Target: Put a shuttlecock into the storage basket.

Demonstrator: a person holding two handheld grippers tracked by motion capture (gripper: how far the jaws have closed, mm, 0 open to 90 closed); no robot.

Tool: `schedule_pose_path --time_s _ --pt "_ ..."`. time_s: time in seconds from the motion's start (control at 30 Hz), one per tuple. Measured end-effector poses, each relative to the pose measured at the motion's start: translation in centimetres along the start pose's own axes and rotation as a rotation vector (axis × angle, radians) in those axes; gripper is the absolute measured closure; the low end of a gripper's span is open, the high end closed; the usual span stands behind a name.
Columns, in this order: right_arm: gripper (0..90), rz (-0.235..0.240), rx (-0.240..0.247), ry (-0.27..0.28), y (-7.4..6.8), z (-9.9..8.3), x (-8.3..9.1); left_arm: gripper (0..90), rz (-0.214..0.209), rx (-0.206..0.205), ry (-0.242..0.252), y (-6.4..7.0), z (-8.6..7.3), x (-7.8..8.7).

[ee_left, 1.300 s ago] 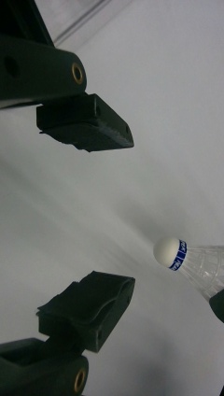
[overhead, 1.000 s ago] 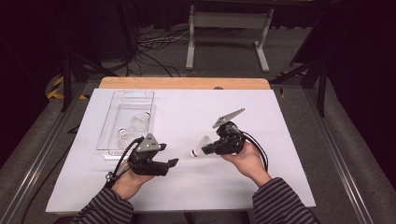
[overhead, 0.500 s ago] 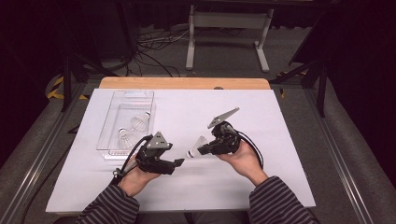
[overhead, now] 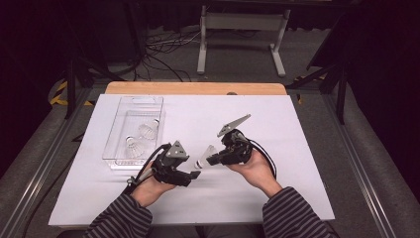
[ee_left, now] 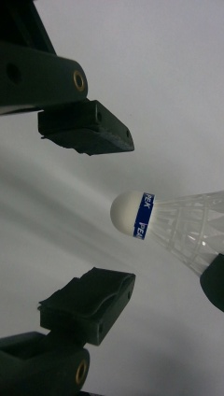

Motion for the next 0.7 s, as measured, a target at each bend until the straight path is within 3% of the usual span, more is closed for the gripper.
schedule_pose_path --time_s 0.53,0.7 --pt "90.0 0.027 0.024 -0.006 -0.72 0.53 -0.63 43.5 -0.036 0.002 -0.027 0.04 0.36 -0.74" --pt "90.0 0.038 0.025 -0.007 -0.93 0.70 -0.72 46.4 -0.030 0.003 -0.041 -0.10 0.39 -1.03"
Point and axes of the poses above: each handheld gripper's, and its own axes: x roughly backward along the jaws, z roughly out of its top, y roughly to its right, the point moved 1 cm from there along -x, roughly forward along the jaws, and after that the axes turned 7 degrees about -z, right-handed, at the moved point
